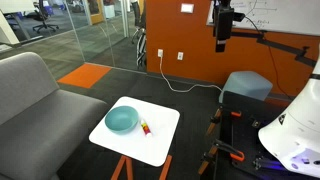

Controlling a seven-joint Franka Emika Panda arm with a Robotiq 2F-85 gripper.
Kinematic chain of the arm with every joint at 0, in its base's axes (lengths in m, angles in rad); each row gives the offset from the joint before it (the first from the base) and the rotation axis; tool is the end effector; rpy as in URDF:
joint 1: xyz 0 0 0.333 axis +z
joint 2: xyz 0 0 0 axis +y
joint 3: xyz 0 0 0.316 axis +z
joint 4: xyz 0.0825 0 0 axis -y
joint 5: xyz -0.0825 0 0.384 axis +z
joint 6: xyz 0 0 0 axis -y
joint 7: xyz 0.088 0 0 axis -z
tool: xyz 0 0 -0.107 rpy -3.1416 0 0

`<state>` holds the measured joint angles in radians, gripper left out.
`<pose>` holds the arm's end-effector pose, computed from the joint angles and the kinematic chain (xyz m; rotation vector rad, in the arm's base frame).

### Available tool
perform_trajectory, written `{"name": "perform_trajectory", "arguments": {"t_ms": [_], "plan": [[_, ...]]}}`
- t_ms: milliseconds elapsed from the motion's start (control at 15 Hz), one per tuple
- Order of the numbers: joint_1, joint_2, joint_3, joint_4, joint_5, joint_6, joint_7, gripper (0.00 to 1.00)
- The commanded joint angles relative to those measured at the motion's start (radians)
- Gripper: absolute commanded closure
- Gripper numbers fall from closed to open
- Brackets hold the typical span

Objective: Put the glue stick in the bowl

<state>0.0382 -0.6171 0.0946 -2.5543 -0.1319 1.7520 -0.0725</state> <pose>0.3381 0.0342 0.4570 2.9260 0.3215 -0.2726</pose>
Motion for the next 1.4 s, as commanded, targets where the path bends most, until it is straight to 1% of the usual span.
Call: {"name": "perform_trajectory", "arguments": {"t_ms": [0,333,400,533,667,867,1067,1133,1200,1267,1333], "plan": [[0.019,0.002,-0.016,0.002,-0.008,-0.003,0.009,0.00],[0.019,0.002,-0.016,0.002,-0.008,-0.003,0.009,0.00],[0.016,0.008,-0.023,-0.004,0.007,0.034,0.021,0.00],[0.012,0.050,-0.051,-0.026,0.060,0.169,0.043,0.00],[0.002,0.128,-0.066,-0.053,0.116,0.335,0.081,0.00],[0.009,0.307,-0.084,-0.079,0.226,0.571,0.113,0.00],[0.003,0.501,-0.069,-0.073,0.319,0.776,0.193,0.00],[-0.004,0.558,-0.066,-0.063,0.331,0.828,0.225,0.00],[-0.011,0.621,-0.066,-0.053,0.321,0.891,0.263,0.00],[-0.019,0.683,-0.068,-0.043,0.284,0.955,0.319,0.00],[-0.017,0.737,-0.077,-0.027,0.282,0.994,0.338,0.00]]}}
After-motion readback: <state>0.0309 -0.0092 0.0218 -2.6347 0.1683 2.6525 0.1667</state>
